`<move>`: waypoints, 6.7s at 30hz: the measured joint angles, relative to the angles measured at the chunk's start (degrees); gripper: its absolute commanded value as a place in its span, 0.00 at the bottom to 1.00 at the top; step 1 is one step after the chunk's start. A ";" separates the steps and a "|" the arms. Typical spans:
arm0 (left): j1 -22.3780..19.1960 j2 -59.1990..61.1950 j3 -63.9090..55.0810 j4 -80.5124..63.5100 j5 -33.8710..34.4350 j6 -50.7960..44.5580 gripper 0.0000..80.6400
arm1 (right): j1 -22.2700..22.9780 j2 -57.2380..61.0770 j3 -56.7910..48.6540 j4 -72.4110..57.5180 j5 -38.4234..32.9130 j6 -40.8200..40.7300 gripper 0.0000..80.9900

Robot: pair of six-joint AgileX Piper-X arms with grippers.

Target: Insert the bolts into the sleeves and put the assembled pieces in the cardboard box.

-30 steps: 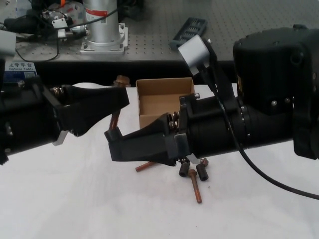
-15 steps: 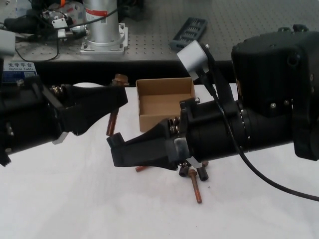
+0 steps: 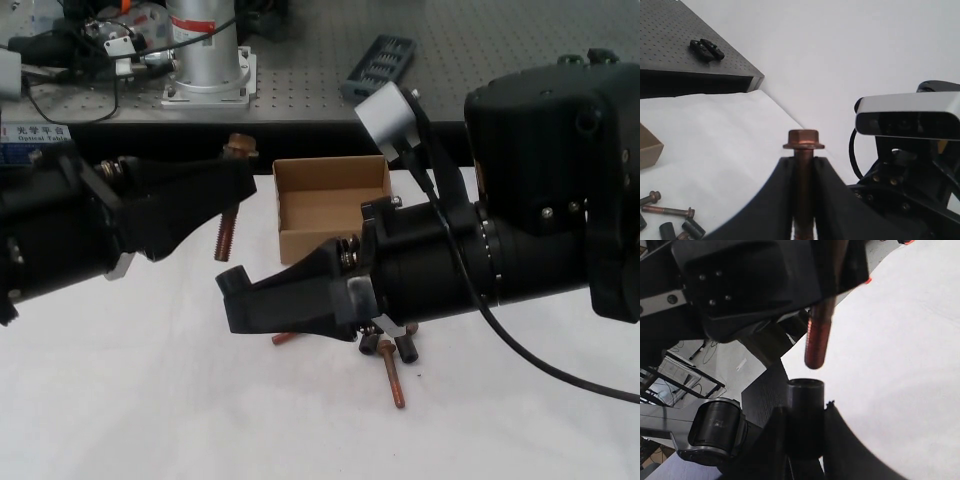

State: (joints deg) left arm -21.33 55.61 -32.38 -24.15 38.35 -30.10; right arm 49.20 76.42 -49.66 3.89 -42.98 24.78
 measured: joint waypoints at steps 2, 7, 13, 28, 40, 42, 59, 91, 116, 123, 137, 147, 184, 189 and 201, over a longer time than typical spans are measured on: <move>0.00 0.00 0.00 0.00 0.00 -0.85 0.01 | 0.00 0.00 0.00 -0.47 0.28 0.00 0.04; 0.00 0.00 0.00 0.00 0.00 -1.35 0.01 | 0.00 0.00 0.00 -0.72 0.58 0.00 0.04; 0.00 0.00 0.00 0.00 0.00 -2.04 0.01 | 0.00 0.00 0.00 -1.01 1.25 0.00 0.04; 0.00 0.00 0.00 -0.36 -0.36 -6.10 0.01 | -0.27 0.00 0.00 -2.88 2.44 0.48 0.04; 0.18 0.00 0.00 -0.27 -0.67 -6.25 0.01 | -5.46 0.00 0.00 -3.89 4.05 1.26 0.04; 0.18 0.00 0.00 -0.16 -0.67 -6.25 0.01 | -5.42 0.00 0.00 -3.89 3.29 1.26 0.04; 0.08 0.00 0.00 -0.04 -1.27 -1.36 0.01 | -5.42 0.00 0.00 2.23 -7.02 -1.02 0.04; 0.08 0.00 0.00 -6.48 0.45 -5.02 0.01 | -1.89 0.00 0.00 -7.25 -4.82 2.25 0.04; 0.08 0.00 0.00 -7.02 0.45 -10.15 0.01 | -1.78 0.00 0.00 -9.43 -2.17 2.97 0.04; 0.08 0.00 0.00 -7.28 0.45 -10.38 0.01 | -1.70 0.00 0.00 -9.57 -1.60 3.03 0.04; 0.08 0.00 0.00 -7.28 0.33 -10.38 0.01 | -3.86 0.00 0.00 -9.42 -3.09 3.03 0.04; 0.08 0.00 0.00 -7.15 0.26 -10.38 0.01 | -4.03 0.00 0.00 -9.24 -3.56 2.31 0.04; 0.14 -0.41 -0.60 0.84 5.57 -7.33 0.01 | -6.61 0.15 0.97 -8.47 -9.30 -1.63 0.04; 0.14 -0.41 -0.60 1.22 5.34 -7.33 0.01 | -6.61 0.15 0.97 -8.76 -9.30 -1.63 0.04; 0.14 -0.86 -1.35 3.75 3.58 -6.50 0.01 | -6.61 0.63 0.97 -12.08 -8.90 0.23 0.04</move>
State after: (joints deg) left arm -21.20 54.75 -33.73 -20.40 41.93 -36.60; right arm 42.59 77.05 -48.69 -8.19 -51.87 25.01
